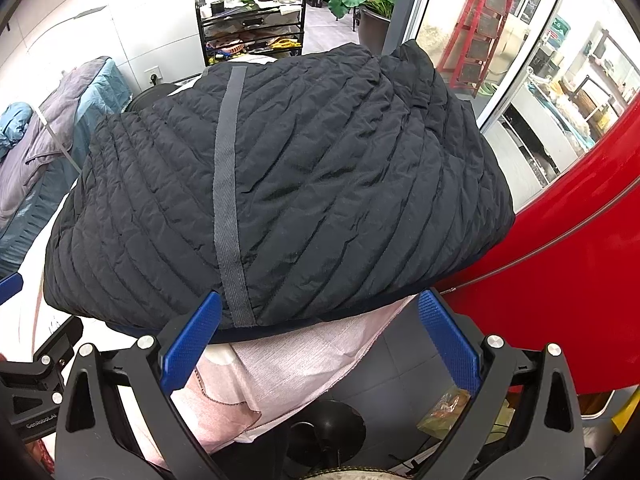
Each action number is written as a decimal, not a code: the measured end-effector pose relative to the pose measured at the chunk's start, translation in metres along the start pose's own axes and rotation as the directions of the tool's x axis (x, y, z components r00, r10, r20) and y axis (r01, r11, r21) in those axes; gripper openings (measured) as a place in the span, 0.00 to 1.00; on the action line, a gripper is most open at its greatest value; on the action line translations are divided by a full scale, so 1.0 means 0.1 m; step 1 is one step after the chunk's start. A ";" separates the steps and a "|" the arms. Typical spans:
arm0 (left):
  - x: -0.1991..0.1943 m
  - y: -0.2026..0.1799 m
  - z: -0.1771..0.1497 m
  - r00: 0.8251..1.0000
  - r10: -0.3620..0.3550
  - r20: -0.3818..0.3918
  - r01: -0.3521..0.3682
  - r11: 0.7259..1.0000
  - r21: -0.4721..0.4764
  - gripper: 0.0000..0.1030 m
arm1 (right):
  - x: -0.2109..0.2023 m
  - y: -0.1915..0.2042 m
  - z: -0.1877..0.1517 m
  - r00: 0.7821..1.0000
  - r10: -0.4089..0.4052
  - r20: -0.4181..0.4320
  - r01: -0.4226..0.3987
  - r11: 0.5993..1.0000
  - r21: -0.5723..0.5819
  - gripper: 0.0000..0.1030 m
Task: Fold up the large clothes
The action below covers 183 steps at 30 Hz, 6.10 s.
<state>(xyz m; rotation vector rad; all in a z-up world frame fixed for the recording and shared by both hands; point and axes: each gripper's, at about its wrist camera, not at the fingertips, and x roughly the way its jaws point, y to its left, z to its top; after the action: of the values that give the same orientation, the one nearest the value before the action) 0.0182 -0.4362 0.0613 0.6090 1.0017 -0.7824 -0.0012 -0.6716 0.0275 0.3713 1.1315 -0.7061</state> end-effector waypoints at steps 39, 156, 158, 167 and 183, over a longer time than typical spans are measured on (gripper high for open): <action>0.00 -0.04 0.00 1.000 -0.007 0.009 0.007 1.000 0.008 0.94 | 0.04 -0.01 0.02 1.000 -0.001 0.000 0.001 1.000 -0.006 0.94; 0.03 -0.11 -0.14 1.000 -0.014 -0.019 0.014 1.000 0.011 0.94 | -0.04 0.33 -0.01 0.999 0.016 0.031 -0.013 0.996 -0.088 0.94; 0.02 -0.11 -0.14 1.000 -0.013 -0.017 0.013 1.000 0.013 0.94 | -0.05 0.33 -0.01 0.999 0.014 0.033 -0.011 0.996 -0.088 0.94; 0.01 -0.12 -0.14 1.000 -0.009 -0.015 0.009 1.000 0.015 0.94 | -0.11 0.35 -0.01 0.999 0.002 0.053 0.003 0.995 -0.100 0.94; 0.01 -0.12 -0.14 1.000 -0.009 -0.015 0.009 1.000 0.015 0.94 | -0.13 0.36 -0.02 0.999 0.001 0.054 0.004 0.995 -0.099 0.94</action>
<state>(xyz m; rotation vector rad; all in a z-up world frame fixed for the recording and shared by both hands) 0.0018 -0.4332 0.0539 0.6243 1.0132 -0.7953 0.0188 -0.6405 0.0359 0.2658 1.1113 -0.6547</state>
